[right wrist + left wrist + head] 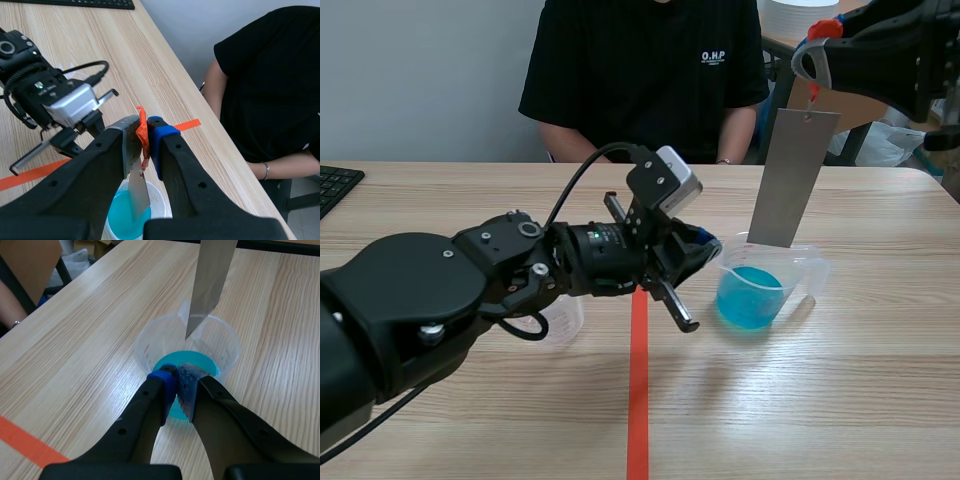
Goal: Do the redox reaction experiment.
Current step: 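Point at the plate with the left hand, then lower the plate into the blue solution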
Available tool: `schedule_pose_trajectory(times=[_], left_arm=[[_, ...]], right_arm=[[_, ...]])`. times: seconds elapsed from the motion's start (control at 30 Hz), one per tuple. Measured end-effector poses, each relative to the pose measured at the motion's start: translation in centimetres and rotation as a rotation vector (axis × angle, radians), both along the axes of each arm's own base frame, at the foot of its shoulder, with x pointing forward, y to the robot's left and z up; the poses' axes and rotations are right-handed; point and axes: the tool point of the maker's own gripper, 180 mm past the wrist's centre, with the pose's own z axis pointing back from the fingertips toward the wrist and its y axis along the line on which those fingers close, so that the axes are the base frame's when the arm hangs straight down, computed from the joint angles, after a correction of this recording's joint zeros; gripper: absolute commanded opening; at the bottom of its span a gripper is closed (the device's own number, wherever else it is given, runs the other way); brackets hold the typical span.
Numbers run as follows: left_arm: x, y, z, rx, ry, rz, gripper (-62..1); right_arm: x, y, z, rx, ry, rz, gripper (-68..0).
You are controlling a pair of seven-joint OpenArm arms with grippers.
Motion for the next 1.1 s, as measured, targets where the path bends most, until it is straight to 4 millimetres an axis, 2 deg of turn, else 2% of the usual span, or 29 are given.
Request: schedule_pose_trajectory(times=[0.07,0.33,0.57,0.77,0.93,1.1], left_arm=[[-0.4,1.4,0.1,0.001,-0.012,0.021,-57.5],[-3.6,9.5,3.4,-0.044,-0.116,0.145,-57.5],[-8.3,17.7,3.3,0.02,-0.101,0.283,-57.5],[-13.5,23.8,1.4,0.092,-0.005,0.415,-57.5],[-18.5,27.2,-0.7,0.154,0.122,0.518,-57.5],[-21.1,30.6,-1.7,0.223,0.173,0.692,-57.5]], right_arm=[[0.0,0.0,0.0,0.0,0.0,0.0,-66.0],[0.0,0.0,-0.1,-0.007,-0.002,-0.001,-66.0],[0.0,0.0,0.0,-0.003,-0.004,0.0,-66.0],[0.4,-0.2,0.0,0.027,-0.001,-0.011,-66.0],[1.1,-0.5,-1.1,0.049,0.018,-0.046,-66.0],[1.6,-0.5,-1.9,0.061,0.027,-0.066,-66.0]])
